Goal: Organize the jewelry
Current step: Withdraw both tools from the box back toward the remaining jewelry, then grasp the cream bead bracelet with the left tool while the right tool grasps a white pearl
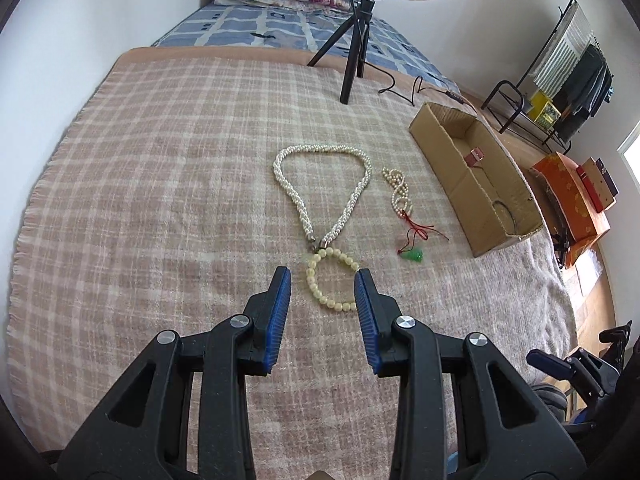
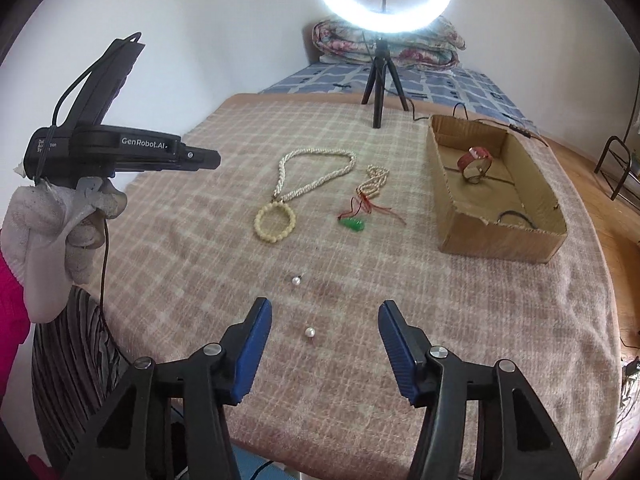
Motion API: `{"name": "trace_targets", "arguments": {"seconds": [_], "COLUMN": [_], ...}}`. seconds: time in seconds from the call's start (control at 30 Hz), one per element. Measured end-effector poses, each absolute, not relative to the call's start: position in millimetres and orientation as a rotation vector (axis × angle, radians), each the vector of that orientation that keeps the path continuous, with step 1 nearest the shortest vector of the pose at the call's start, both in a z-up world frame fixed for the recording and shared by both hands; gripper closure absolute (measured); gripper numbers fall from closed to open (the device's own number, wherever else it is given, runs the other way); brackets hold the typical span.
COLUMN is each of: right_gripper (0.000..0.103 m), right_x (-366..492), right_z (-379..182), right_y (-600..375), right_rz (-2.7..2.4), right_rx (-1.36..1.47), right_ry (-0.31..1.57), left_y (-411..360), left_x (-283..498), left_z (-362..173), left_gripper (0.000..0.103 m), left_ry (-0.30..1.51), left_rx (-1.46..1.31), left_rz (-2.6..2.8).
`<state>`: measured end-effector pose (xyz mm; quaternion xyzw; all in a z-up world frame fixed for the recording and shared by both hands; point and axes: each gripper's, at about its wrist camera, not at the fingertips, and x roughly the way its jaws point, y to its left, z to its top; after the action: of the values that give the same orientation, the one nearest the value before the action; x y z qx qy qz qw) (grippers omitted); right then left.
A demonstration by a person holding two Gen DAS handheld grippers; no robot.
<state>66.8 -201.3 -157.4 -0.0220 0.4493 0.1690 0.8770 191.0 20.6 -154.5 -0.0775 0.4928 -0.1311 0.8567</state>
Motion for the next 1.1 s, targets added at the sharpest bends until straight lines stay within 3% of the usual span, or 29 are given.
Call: {"name": "trace_targets", "arguments": {"seconds": [0.1, 0.27, 1.1], "right_gripper": [0.063, 0.068, 0.081], "right_x": [70, 76, 108], "right_z": [-174, -199, -237], "right_y": [-194, -185, -175], "right_rz": [0.391, 0.413, 0.422], "right_rx": [-0.047, -0.064, -0.095], "right_ry": [1.0, 1.071, 1.142], "left_y": [20, 19, 10], "left_x": [195, 203, 229], "left_z": [-168, -190, -234], "left_gripper": [0.07, 0.07, 0.07], "left_ry": [1.068, 1.117, 1.198], "left_rx": [-0.177, -0.193, -0.21], "left_rz": [-0.28, -0.286, -0.289]}}
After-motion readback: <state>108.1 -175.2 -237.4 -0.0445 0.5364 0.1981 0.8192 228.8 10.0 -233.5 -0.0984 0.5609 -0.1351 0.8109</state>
